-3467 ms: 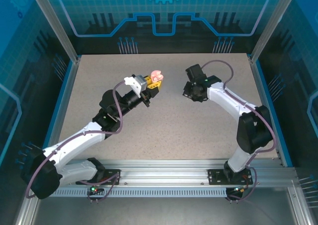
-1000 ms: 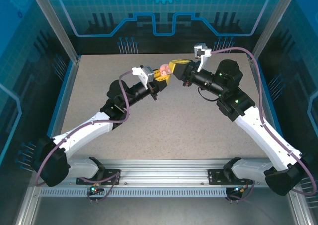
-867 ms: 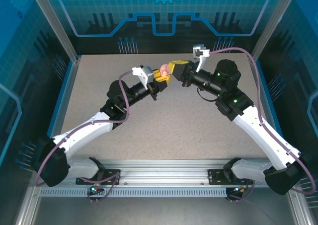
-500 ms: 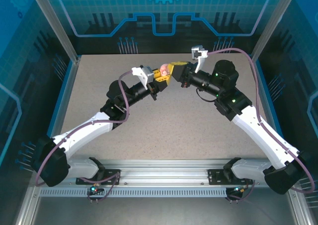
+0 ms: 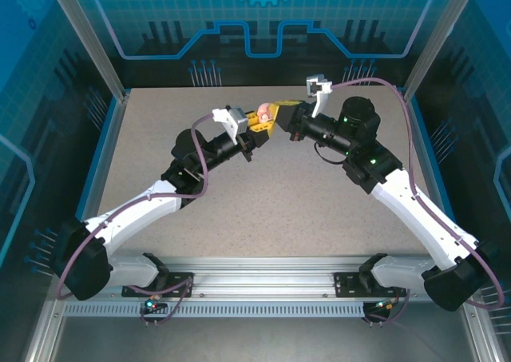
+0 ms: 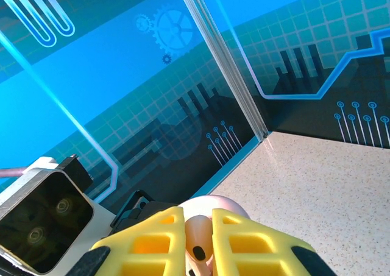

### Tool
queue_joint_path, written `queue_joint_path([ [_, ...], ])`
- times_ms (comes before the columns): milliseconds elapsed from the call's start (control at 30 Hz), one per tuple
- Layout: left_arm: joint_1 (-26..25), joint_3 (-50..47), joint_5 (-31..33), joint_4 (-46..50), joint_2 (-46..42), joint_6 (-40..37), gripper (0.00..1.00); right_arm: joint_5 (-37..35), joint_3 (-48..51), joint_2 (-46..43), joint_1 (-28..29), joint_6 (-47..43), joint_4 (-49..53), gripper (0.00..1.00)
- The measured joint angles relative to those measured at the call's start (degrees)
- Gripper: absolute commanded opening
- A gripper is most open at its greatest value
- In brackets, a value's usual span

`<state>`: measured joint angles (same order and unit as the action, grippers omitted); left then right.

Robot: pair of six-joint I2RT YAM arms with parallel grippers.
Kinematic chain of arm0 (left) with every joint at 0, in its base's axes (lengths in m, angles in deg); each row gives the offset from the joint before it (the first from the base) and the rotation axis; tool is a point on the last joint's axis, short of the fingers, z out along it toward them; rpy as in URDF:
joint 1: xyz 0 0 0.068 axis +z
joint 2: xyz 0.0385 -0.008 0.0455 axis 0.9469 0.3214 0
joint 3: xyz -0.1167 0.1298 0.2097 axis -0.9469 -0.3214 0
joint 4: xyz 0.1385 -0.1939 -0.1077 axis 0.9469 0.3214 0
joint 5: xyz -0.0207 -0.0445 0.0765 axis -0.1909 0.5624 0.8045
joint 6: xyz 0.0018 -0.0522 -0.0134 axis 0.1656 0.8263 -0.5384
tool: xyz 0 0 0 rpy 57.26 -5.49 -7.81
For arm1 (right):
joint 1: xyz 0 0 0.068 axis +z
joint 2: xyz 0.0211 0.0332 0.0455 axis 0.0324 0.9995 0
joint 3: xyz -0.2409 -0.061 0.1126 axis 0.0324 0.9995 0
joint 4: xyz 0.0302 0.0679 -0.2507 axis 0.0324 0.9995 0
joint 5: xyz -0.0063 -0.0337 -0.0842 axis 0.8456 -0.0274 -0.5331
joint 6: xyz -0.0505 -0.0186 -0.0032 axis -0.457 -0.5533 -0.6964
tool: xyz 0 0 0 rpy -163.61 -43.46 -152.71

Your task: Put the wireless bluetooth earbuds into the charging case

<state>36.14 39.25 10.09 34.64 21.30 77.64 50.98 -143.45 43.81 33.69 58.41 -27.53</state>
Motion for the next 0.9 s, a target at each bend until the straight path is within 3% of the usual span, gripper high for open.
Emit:
queue_joint_path([
  [600,0.0,0.0,0.0,0.8,0.0,0.0,0.00,0.8,1.9,-0.2,-0.8,0.6,-0.8,0.13],
  [900,0.0,0.0,0.0,1.2,0.0,0.0,0.00,0.8,2.6,-0.7,-0.9,0.6,-0.8,0.19],
])
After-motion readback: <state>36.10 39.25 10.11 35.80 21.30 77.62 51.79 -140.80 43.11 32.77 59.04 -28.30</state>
